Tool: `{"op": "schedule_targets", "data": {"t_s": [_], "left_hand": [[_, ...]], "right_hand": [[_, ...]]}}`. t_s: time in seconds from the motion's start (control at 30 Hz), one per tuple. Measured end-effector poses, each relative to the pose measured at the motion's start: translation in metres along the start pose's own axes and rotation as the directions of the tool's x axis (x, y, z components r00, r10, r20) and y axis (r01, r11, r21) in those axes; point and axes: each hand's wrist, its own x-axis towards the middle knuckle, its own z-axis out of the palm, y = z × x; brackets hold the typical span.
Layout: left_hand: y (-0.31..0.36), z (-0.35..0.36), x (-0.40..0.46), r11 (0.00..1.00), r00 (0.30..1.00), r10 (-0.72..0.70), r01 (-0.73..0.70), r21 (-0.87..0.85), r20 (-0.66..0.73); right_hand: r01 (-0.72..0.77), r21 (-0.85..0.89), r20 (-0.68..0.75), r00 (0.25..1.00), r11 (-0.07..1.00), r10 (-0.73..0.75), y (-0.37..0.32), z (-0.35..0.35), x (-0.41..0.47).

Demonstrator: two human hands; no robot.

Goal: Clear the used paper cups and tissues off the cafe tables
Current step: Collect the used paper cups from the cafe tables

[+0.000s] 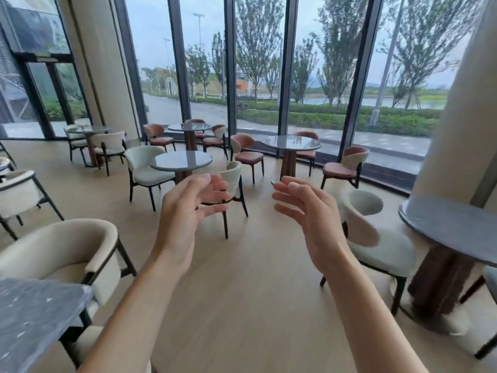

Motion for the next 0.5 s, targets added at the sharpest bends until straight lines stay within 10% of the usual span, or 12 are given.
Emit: {"op": "schedule_targets", "data": {"t_s": [0.5], "left_hand": [[-0.118, -0.019, 0.295, 0.997, 0.963, 0.034, -0.013, 0.078, -0.267]], "right_hand": [[-0.096, 0.042, 0.234, 0.969, 0.994, 0.084, 0.134, 0.088, 0.324]]}}
